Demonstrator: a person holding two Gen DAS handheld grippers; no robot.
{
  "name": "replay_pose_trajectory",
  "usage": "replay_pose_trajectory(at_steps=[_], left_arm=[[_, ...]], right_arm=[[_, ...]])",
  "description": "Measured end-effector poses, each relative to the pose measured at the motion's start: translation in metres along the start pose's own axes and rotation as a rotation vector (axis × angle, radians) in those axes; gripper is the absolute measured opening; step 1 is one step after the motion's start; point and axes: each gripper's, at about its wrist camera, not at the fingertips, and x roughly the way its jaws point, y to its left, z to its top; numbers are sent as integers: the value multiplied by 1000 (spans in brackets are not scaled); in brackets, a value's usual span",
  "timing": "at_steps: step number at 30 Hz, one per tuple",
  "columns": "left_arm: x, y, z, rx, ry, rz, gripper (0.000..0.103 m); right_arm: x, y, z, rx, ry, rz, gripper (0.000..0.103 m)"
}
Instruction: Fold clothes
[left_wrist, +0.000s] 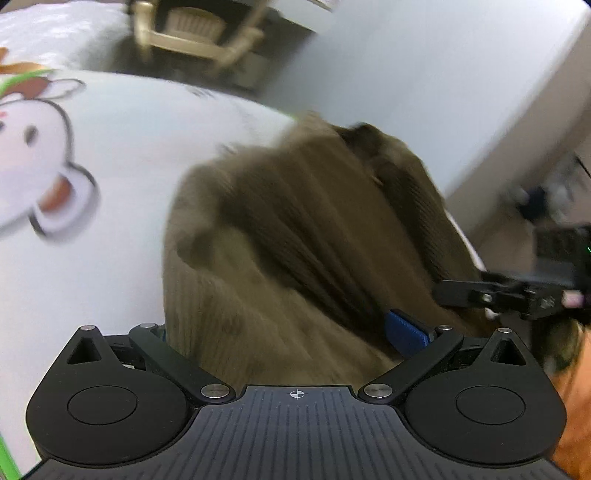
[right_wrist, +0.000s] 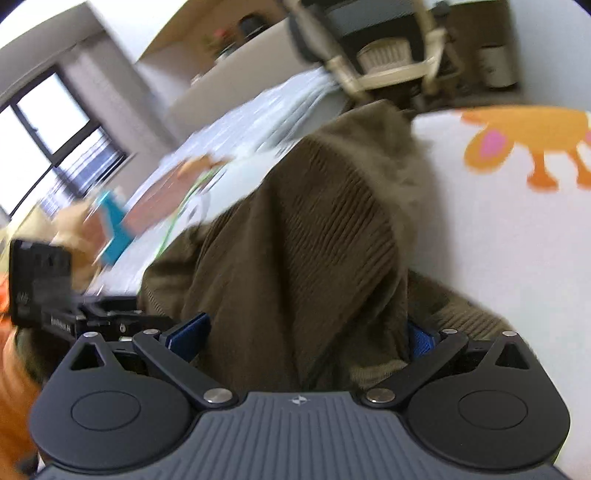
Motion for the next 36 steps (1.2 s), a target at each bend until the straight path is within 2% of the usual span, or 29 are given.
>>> replay_pose_trajectory(at_steps=[2,4,6,8,10,13,14,16,19,21,22,24,26,28,31,32,35,36], left_arm=[[-18,-17,-15,62,-8,28,103],[-36,-35,-31,125,-16,56,103],[-54,-52,-46,187,-23,84,103],[-72,-70,-62,250,-31,112,103],[-98,-92,-66,353,-136,163,103],[-114,-141,-73,562,-239,166,103],[-107,-157,-77,648,-248,166,103],[-80,-179,-85,789,-203,154,103],[-37,-190,-93,877,-102,161,100],[-20,-186,-92,898,-80,195,78],[-12,-183,-88,889,-73,200,57],[0,-178,-80,849,-66,189,48],[1,-170,-72,794,-70,157,29],[-6,-162,-56,753,-112,172,22],[-17,-147,-28,697,-191,217,21],[-23,-138,-14,680,-232,268,13],[-42,-88,31,570,-318,466,12],[-44,-69,45,520,-329,515,12]], right_arm=[[-21,7,-23,-50,30,11,103],[-46,12,-44,-78,24,-24,103],[-73,18,-59,-90,-28,-110,103],[-96,27,-67,-122,-118,-224,103],[-117,38,-73,-163,-205,-322,103],[-140,57,-81,-233,-294,-382,103],[-143,64,-84,-247,-303,-381,103],[-147,73,-87,-263,-310,-379,103],[-149,80,-95,-251,-295,-362,103],[-149,82,-103,-245,-271,-341,103],[-146,83,-108,-254,-252,-332,103],[-132,91,-115,-308,-208,-332,103],[-111,101,-120,-386,-158,-329,103],[-89,108,-117,-501,-98,-379,103],[-56,117,-111,-686,-5,-474,103],[-51,115,-105,-739,14,-509,103],[-59,91,-70,-790,16,-659,103],[-62,80,-57,-798,6,-740,103]])
